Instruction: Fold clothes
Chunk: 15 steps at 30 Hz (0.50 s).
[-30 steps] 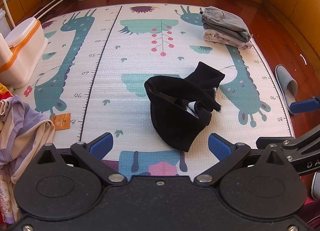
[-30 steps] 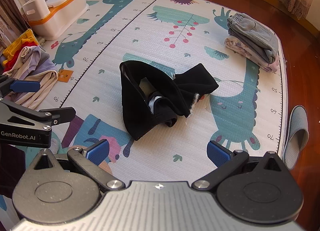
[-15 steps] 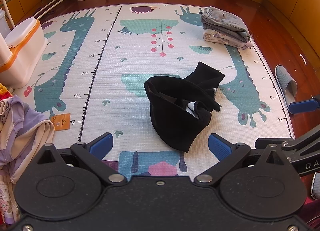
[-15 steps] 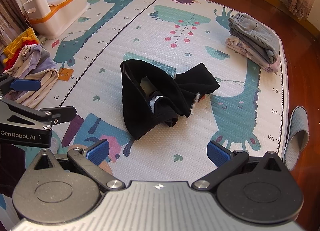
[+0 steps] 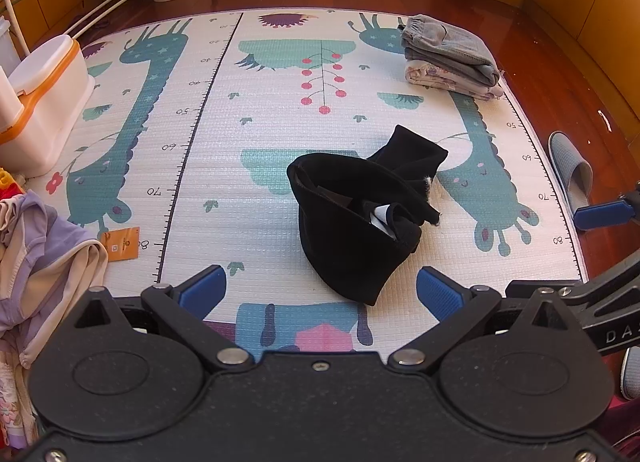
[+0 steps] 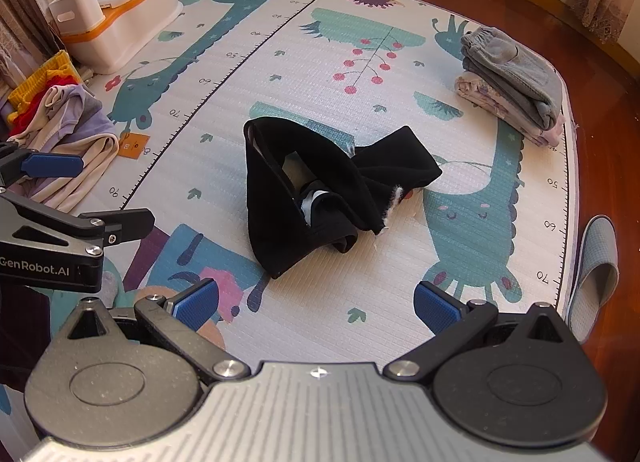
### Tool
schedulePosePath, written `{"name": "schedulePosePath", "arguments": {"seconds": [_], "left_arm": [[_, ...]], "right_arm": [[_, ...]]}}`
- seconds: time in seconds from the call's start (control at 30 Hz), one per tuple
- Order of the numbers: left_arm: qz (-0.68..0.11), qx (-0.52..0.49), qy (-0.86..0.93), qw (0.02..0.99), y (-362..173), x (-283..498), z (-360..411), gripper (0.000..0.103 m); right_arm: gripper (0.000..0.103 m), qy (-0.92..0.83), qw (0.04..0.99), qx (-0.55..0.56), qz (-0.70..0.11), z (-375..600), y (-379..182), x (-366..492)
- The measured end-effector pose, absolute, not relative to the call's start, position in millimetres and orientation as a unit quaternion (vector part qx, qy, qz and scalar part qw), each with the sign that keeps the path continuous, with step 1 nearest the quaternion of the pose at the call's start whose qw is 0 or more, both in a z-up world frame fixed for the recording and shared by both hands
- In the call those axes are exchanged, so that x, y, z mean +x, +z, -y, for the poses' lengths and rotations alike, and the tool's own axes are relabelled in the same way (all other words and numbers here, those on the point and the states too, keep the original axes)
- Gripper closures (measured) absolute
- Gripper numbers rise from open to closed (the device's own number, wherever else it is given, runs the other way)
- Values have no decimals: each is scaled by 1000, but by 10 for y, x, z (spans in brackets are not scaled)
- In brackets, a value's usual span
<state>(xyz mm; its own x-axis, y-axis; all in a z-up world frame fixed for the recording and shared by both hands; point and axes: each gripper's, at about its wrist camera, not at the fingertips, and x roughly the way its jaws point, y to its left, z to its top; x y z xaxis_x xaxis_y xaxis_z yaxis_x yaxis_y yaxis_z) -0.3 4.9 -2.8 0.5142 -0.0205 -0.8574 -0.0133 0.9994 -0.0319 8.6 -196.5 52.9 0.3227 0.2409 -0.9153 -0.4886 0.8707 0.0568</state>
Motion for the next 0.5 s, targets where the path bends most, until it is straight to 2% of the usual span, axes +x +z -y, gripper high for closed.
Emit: {"name": "schedulePosePath", "arguments": {"seconds": [0.5], "left_arm": [[-502, -28, -7, 865, -47, 77, -68, 0]], "right_arm": [[0, 268, 779, -98, -558, 1888, 642, 433]]}}
